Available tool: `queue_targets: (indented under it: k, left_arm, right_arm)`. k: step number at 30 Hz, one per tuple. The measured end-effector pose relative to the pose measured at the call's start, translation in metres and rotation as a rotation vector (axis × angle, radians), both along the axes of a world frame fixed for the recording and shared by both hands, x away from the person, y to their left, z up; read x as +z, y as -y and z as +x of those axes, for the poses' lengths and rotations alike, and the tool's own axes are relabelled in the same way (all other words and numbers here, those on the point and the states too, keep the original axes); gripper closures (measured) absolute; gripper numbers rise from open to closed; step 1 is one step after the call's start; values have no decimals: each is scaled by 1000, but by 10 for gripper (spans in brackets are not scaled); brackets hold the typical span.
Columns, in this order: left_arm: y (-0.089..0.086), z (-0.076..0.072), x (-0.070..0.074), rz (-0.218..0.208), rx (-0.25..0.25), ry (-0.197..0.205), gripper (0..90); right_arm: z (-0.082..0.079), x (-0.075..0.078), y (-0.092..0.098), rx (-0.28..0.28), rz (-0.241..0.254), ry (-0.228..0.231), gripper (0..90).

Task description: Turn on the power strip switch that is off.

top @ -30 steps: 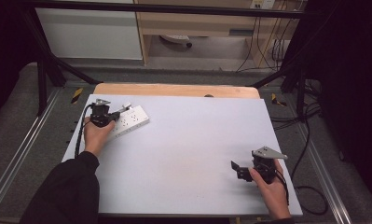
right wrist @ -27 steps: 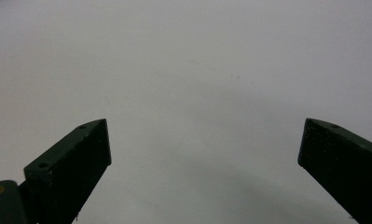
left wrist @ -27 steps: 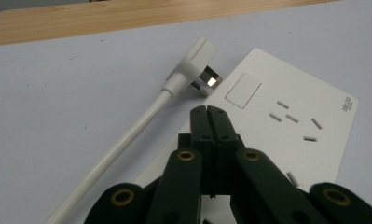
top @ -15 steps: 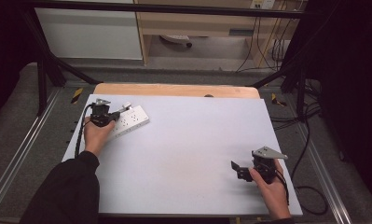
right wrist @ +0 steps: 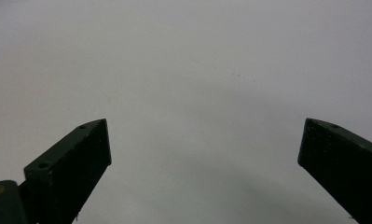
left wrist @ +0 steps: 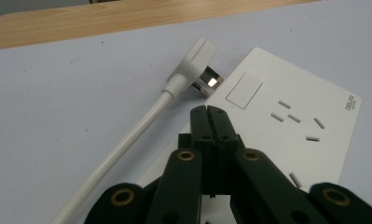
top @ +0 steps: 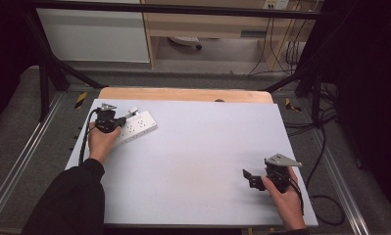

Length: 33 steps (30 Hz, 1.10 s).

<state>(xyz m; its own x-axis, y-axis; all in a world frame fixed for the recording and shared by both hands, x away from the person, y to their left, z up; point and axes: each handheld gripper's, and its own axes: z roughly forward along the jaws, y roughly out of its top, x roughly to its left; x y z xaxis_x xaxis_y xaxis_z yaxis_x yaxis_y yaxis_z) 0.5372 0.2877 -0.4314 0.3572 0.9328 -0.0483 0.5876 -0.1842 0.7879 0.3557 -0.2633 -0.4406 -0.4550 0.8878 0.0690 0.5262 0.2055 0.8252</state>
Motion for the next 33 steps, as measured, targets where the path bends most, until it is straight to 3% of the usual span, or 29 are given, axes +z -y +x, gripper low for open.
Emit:
queue_targets:
  k: [9,15,18,26,33]
  left_arm:
    - [-3,0,-1,17,21,-6,900]
    - [-11,-1,-2,-29,12,-16,900]
    - [-10,-1,-2,-16,9,-8,900]
    - [-9,-2,-2,-46,25,15,900]
    - [-5,-2,0,-59,7,28,900]
  right_arm:
    - [0,0,0,1,-3,-1,29]
    - [0,0,-1,1,-1,-3,29]
    - [0,0,-1,0,-1,-4,29]
    - [0,0,1,-2,-3,0,29]
    - [0,0,0,-1,1,-2,29]
